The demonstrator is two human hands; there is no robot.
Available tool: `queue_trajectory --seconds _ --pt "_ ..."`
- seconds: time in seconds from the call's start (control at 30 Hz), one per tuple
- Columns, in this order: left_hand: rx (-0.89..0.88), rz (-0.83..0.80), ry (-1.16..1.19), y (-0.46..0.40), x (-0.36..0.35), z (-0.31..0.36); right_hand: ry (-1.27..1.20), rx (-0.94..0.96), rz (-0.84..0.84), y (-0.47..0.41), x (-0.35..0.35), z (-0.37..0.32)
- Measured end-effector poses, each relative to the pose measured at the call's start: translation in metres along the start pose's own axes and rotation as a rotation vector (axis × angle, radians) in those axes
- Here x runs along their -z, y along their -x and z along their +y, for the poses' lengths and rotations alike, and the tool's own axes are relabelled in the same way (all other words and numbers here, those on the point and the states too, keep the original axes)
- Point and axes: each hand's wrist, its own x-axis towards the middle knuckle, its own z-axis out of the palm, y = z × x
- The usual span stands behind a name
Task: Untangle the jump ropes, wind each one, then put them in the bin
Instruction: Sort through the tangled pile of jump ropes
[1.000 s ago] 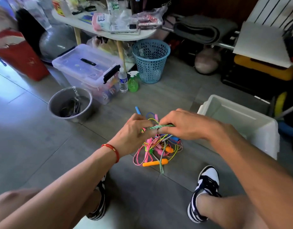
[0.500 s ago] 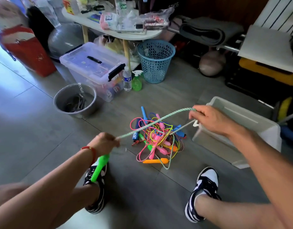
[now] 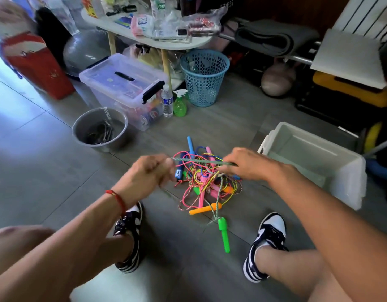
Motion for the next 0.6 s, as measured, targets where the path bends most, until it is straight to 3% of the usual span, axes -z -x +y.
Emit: queue_trajectory --seconds 0.13,0.2,0.23,0.3,0.4,0.5,0.6 --pt "0.113 0.307 0.086 -0.001 0.036 -0.012 0.087 -0.265 -0.17 0.009 -0.042 0.07" --pt "0.293 0.341 0.05 0.001 0.039 -0.019 -0.097 -0.245 -0.08 0.007 -0.035 0.07" --pt "0.398 0.266 0.014 0.002 0.041 -0.019 -0.251 -0.223 0.049 0.006 -0.023 0.062" --pt "0.599 -0.046 -0.113 0.007 0.041 -0.011 -0.509 -0.18 0.353 0.01 0.009 0.045" --pt "0.73 -0.451 -0.223 0.018 0.03 0.001 -0.404 -0.05 0.585 0.026 0.054 0.011" --pt "0.708 -0.524 -0.352 0.016 0.01 -0.006 -0.323 0.08 0.58 0.044 0.072 -0.026" --pt "0.387 -0.251 -0.43 0.009 -0.007 -0.01 -0.254 0.14 0.468 0.038 0.066 -0.047"
